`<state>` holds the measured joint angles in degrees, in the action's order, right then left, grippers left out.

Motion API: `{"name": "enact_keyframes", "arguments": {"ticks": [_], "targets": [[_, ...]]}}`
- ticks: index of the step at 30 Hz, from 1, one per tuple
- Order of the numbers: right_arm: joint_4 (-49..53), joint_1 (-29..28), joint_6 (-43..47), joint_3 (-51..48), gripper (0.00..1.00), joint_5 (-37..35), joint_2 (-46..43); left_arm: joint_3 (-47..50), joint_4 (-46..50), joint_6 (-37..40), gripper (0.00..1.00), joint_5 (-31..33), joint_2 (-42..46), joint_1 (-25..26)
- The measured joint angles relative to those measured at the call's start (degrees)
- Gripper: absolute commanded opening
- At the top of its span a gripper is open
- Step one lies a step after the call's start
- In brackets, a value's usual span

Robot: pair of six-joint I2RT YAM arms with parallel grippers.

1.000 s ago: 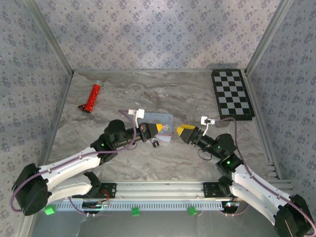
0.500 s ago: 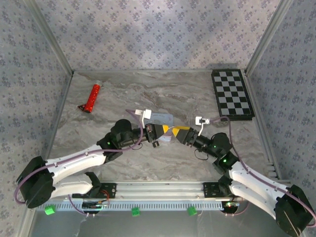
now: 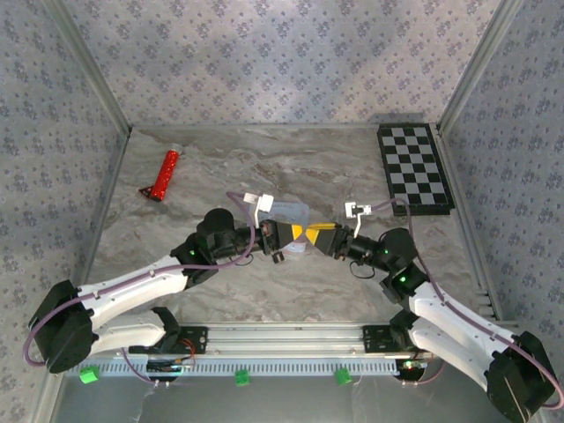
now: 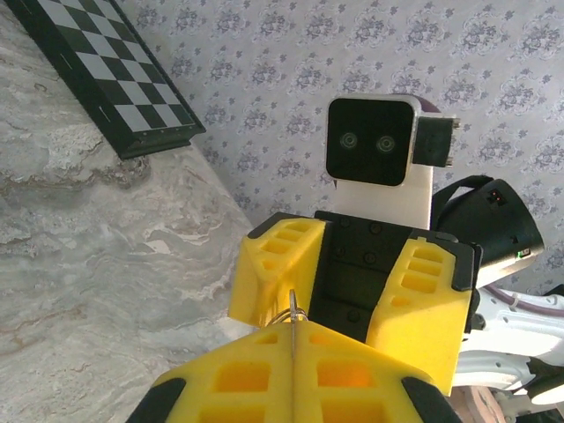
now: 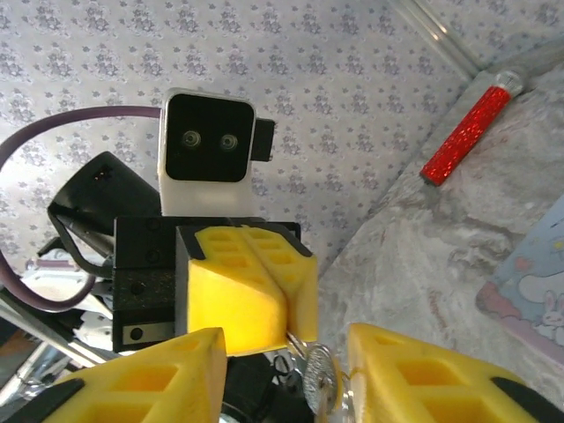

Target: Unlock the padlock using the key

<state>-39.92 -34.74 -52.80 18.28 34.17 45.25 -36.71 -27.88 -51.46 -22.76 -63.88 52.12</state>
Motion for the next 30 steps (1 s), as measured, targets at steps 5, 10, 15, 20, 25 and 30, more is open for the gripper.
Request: {"name": "enact_keyframes", "arguments": {"ticks": [5, 10, 15, 20, 25, 30], "targets": [[1.49, 0.0, 0.87, 0.07, 0.27, 1.38, 0.02, 0.0, 0.15, 0.0, 0.0, -0.26, 0.02, -0.28], [3.08, 0.02, 1.46, 0.09, 0.24, 1.44, -0.17, 0.0, 0.26, -0.09, 0.0, -0.66, 0.13, -1.27], [5.03, 0.26, 2.19, 0.44, 0.19, 1.49, -0.76, 0.0, 0.24, -0.09, 0.0, -1.27, 0.52, -1.77], [5.92, 0.28, 2.36, 1.11, 0.21, 1.51, -0.79, 0.0, 0.09, -0.09, 0.0, -1.7, 0.7, -1.77], [6.1, 0.5, 2.69, 1.16, 0.24, 1.46, -1.14, 0.0, 0.07, -0.09, 0.0, -2.16, 0.7, -1.77], [6.4, 1.07, 2.71, 1.16, 0.21, 1.46, -1.66, 0.0, 0.26, -0.09, 0.0, -2.58, 0.79, -1.77]]}}
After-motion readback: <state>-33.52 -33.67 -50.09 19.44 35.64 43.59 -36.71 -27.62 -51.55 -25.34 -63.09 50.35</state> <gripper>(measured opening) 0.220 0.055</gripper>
